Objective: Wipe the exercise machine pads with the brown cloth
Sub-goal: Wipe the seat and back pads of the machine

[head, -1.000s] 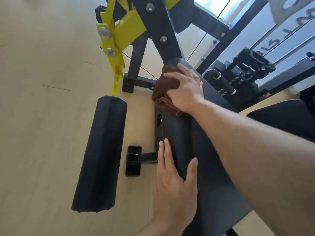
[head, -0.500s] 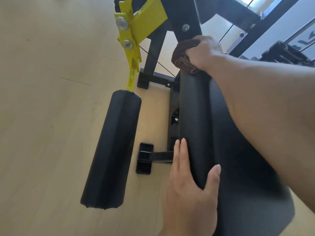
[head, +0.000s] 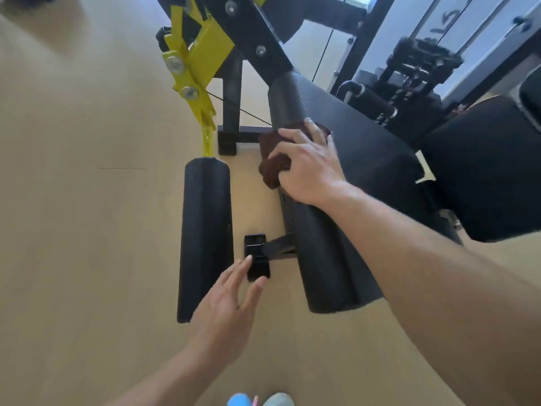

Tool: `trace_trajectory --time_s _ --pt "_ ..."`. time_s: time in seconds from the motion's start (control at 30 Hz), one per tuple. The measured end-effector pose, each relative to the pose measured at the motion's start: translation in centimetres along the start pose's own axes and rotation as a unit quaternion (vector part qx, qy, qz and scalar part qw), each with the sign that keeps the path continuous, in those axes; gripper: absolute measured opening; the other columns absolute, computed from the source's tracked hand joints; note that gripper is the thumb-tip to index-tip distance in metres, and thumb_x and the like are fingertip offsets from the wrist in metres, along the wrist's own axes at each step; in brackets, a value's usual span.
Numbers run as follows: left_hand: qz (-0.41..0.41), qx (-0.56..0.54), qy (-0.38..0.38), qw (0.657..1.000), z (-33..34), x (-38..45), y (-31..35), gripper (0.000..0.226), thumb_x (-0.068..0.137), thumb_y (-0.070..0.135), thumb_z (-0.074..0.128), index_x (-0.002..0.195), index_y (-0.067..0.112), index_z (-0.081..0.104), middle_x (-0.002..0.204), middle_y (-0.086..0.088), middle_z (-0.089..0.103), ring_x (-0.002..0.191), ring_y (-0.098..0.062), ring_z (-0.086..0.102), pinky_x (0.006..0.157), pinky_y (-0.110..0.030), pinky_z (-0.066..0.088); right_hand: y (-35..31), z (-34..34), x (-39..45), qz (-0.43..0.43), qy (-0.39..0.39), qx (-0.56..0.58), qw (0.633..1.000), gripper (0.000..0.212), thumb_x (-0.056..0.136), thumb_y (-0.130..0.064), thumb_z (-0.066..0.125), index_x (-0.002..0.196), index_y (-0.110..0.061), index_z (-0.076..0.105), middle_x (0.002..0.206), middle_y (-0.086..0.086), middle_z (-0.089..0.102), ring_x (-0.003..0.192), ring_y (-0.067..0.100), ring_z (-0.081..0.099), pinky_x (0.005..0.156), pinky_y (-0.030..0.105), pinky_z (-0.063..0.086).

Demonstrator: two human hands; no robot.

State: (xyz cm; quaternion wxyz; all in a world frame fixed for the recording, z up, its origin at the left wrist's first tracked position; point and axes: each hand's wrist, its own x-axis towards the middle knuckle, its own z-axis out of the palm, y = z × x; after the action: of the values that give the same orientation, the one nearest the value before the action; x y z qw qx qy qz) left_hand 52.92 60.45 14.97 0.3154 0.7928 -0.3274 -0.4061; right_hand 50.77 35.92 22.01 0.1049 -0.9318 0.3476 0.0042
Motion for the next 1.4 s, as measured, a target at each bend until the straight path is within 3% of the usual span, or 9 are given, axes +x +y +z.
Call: trace_trajectory --time_s 0.17,0.27,0.37,0.5,0.63,0.9,1.1,1.23,1.4 --pt "-0.017 -0.063 0.038 0.997 -1.8 -1.9 -0.2 0.072 0.084 0.081 0.034 0.148 0.047 0.037 0.152 0.020 0.041 0.141 -0.008 0.040 0.113 -0.043 0.042 -1.4 1.4 -12.5 0.030 0.028 0.033 0.999 0.037 0.090 -0.031 0.059 0.124 -0.043 0.061 0.161 -0.011 0.034 0.155 0.027 0.007 0.124 0.061 0.000" --pt "0.028 -0.045 0.042 0.998 -1.7 -1.6 2.2 0.056 0.099 0.057 0.039 0.152 0.038 0.036 0.155 0.019 0.038 0.142 -0.004 0.036 0.115 -0.031 0.033 -1.9 2.9 -18.6 0.047 0.052 0.014 0.997 0.039 0.089 -0.037 0.060 0.128 -0.042 0.061 0.160 -0.009 0.037 0.154 0.030 0.016 0.123 0.063 0.013" --pt "0.058 -0.036 0.023 0.997 -0.9 -1.8 4.7 0.056 0.100 0.058 0.036 0.153 0.041 0.031 0.157 0.022 0.034 0.144 -0.001 0.033 0.118 -0.030 0.031 -1.9 3.8 -19.7 0.079 0.065 -0.010 0.995 0.050 0.090 -0.039 0.059 0.139 -0.041 0.052 0.162 -0.005 0.034 0.152 0.034 0.022 0.120 0.065 0.022" --pt "0.068 -0.069 0.022 0.995 0.2 -1.7 5.8 0.055 0.100 0.058 0.035 0.153 0.044 0.028 0.157 0.024 0.035 0.143 0.003 0.034 0.119 -0.032 0.033 -2.0 3.5 -16.7 0.102 0.052 -0.036 0.993 0.058 0.093 -0.042 0.057 0.149 -0.041 0.041 0.166 -0.001 0.024 0.153 0.038 0.018 0.118 0.068 0.021" --pt "0.042 -0.105 0.036 0.993 1.2 -0.7 6.7 0.059 0.101 0.057 0.035 0.156 0.042 0.021 0.161 0.021 0.030 0.146 -0.001 0.029 0.121 -0.031 0.028 -0.7 2.3 -11.1 0.097 0.026 -0.004 0.995 0.057 0.098 -0.045 0.048 0.152 -0.046 0.029 0.169 -0.006 0.006 0.156 0.032 -0.001 0.123 0.065 0.005" --pt "0.018 -0.194 0.079 0.978 3.5 5.4 11.0 0.070 0.088 0.074 0.036 0.151 0.056 0.014 0.160 0.023 0.026 0.147 -0.008 0.031 0.118 -0.047 0.035 2.0 0.2 2.3 0.077 0.039 0.091 0.992 0.050 0.098 -0.034 0.048 0.145 -0.047 0.042 0.169 -0.007 0.012 0.156 0.029 -0.001 0.121 0.067 -0.005" --pt "0.007 -0.202 0.125 0.971 6.9 5.7 12.4 0.077 0.089 0.070 0.039 0.149 0.061 -0.007 0.158 0.042 -0.008 0.131 0.028 -0.010 0.120 -0.024 0.007 4.5 -1.1 10.7 0.105 0.053 0.158 0.980 0.050 0.098 -0.038 0.045 0.146 -0.051 0.042 0.168 -0.012 0.019 0.156 0.025 0.008 0.123 0.063 -0.003" --pt "0.001 -0.235 0.167 0.958 7.3 6.5 12.1 0.077 0.069 0.079 0.038 0.138 0.073 0.005 0.152 0.051 0.000 0.136 0.030 0.000 0.116 -0.014 0.011 5.5 -1.8 15.6 0.165 0.087 0.182 0.966 0.050 0.099 -0.044 0.039 0.148 -0.050 0.037 0.165 -0.009 0.029 0.153 0.026 0.021 0.123 0.058 0.010" --pt "0.013 -0.253 0.165 0.953 7.4 6.5 11.8 0.074 0.076 0.074 0.048 0.139 0.072 0.008 0.152 0.051 0.001 0.137 0.029 0.004 0.113 -0.012 0.015 5.9 -2.5 18.4 0.204 0.087 0.198 0.955 0.049 0.097 -0.049 0.037 0.145 -0.046 0.044 0.151 -0.002 0.047 0.142 0.027 0.039 0.121 0.052 0.020"
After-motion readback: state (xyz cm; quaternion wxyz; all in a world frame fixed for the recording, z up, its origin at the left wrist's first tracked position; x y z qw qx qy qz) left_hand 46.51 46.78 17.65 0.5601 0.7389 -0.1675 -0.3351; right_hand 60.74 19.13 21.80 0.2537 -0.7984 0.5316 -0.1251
